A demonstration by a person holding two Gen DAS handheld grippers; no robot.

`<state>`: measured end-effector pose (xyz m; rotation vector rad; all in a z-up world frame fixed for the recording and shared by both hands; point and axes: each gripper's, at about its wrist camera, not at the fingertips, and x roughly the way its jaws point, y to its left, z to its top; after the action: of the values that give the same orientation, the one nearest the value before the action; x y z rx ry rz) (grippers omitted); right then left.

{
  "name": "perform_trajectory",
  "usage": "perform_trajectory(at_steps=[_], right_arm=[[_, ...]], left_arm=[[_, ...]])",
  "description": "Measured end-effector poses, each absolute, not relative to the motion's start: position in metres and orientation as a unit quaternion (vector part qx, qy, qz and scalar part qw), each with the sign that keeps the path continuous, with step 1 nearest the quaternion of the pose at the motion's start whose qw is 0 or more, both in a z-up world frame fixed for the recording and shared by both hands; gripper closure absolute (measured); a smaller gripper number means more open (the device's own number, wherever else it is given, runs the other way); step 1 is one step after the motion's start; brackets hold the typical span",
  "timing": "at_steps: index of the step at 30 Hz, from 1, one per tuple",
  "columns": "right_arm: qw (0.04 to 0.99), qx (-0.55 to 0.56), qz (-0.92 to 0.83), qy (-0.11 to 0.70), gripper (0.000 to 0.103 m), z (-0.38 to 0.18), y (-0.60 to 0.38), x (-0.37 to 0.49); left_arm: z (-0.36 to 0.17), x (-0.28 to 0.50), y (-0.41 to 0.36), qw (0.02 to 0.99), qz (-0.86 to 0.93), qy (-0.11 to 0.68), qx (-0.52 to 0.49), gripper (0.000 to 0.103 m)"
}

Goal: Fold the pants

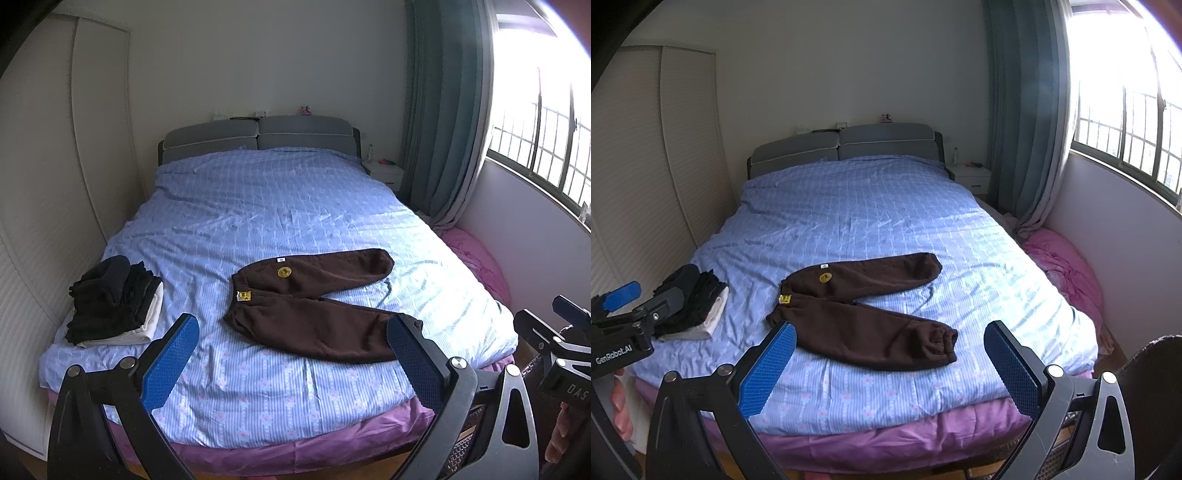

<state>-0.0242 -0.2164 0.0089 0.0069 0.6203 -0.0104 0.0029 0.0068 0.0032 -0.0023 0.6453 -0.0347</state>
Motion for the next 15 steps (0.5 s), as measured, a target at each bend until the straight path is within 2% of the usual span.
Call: perform_trajectory(at_steps=[15], right_arm=[[0.954,0.000,-0.005,0.298,0.000,0.0124,-0.2140,-0.0271]], left_arm=[[0.0083,-0.0005,0.0084,0.951,-0.013,0.310,0.002,0.000]])
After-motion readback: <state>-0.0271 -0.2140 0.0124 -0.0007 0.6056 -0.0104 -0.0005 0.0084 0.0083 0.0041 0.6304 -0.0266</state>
